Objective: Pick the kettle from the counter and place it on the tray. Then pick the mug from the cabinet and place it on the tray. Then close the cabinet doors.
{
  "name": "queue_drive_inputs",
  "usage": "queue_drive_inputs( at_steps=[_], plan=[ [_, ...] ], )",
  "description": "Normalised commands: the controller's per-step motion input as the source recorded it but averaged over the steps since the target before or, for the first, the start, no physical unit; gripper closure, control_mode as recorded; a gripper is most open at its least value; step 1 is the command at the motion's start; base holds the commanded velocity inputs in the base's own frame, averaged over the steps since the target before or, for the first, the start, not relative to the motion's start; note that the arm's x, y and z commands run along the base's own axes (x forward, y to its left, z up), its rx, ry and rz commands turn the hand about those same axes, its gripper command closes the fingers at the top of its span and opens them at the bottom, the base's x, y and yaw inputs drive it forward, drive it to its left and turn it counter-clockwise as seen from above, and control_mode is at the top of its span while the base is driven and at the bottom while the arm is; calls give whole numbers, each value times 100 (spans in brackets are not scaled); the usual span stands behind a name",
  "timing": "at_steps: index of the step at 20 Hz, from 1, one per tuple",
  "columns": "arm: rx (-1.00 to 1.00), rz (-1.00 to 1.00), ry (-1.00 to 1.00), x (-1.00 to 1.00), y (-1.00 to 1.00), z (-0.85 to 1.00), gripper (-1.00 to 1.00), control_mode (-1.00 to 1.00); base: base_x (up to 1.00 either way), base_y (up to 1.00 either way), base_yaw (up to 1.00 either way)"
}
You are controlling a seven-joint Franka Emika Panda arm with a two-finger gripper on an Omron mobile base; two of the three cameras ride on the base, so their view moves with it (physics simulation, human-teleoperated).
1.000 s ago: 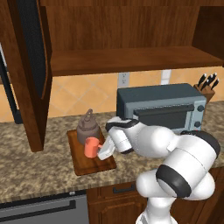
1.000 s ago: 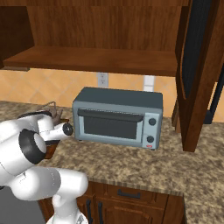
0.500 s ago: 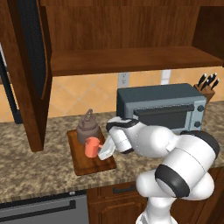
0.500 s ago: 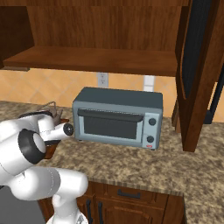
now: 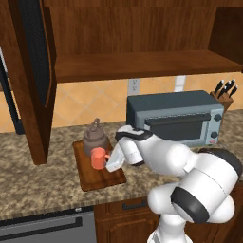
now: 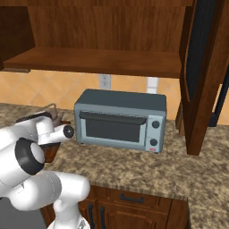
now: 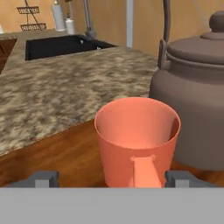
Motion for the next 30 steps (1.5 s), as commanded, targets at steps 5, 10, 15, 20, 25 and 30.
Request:
queue_drive_inputs(
  at_steps=[5, 10, 15, 20, 25, 30],
  plan=[
    [0, -5, 32, -5, 8, 40, -100, -100, 0, 0, 0],
    [0, -9, 6, -27, 0, 63, -100, -100, 0, 0, 0],
    [-1, -22, 0, -42, 0, 71, -100, -100, 0, 0, 0],
    [-7, -47, 5, -38, 0, 41, -100, -100, 0, 0, 0],
    [-7, -43, 22, -5, 12, 5, -100, -100, 0, 0, 0],
    [-1, 0, 1, 0, 7, 0, -100, -100, 0, 0, 0]
  ],
)
